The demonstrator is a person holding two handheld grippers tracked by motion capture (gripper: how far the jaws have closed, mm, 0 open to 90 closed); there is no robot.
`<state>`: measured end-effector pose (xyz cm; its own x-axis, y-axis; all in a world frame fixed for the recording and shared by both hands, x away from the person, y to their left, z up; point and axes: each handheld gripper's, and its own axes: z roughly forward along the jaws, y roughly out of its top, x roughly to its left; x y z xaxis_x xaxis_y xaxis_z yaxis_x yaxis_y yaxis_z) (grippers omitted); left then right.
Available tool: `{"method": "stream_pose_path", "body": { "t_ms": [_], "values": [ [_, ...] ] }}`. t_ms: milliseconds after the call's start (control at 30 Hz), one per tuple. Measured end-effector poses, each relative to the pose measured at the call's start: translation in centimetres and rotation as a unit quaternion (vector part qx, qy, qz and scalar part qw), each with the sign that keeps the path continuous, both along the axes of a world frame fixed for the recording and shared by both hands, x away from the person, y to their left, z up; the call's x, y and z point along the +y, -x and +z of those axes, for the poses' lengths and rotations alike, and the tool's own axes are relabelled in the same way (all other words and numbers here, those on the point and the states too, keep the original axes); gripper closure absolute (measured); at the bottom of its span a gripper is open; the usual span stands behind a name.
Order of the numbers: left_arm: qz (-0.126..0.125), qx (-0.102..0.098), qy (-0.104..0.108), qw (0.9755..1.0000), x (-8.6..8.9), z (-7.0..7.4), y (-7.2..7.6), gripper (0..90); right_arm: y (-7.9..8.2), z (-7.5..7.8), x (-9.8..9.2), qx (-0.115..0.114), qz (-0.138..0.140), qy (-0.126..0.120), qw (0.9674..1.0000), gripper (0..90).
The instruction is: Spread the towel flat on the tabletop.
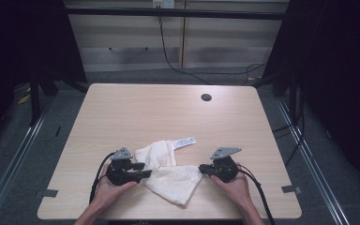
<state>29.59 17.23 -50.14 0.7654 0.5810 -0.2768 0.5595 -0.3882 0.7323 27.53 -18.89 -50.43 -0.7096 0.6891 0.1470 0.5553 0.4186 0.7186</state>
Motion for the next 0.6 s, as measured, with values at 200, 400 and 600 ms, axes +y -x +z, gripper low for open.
{"method": "stream_pose_path", "body": {
  "t_ms": [200, 400, 600],
  "values": [
    [0.000, 0.003, -0.004, 1.0000, 0.1, -0.1, -0.1, 51.7, -0.2, 0.3, -0.6, 0.015, -0.008, -0.049, 0.9986, 88.3],
    [-0.002, 0.002, -0.007, 1.0000, -0.1, -0.1, 0.1, 51.6, 0.0, 1.7, -1.6, -0.006, -0.020, -0.079, 0.9966, 88.3],
    [-0.007, 0.003, -0.001, 1.0000, -0.1, 0.0, 0.2, 50.5, -0.6, 3.1, -2.6, -0.019, -0.035, -0.091, 0.9951, 88.4]
  ]
}}
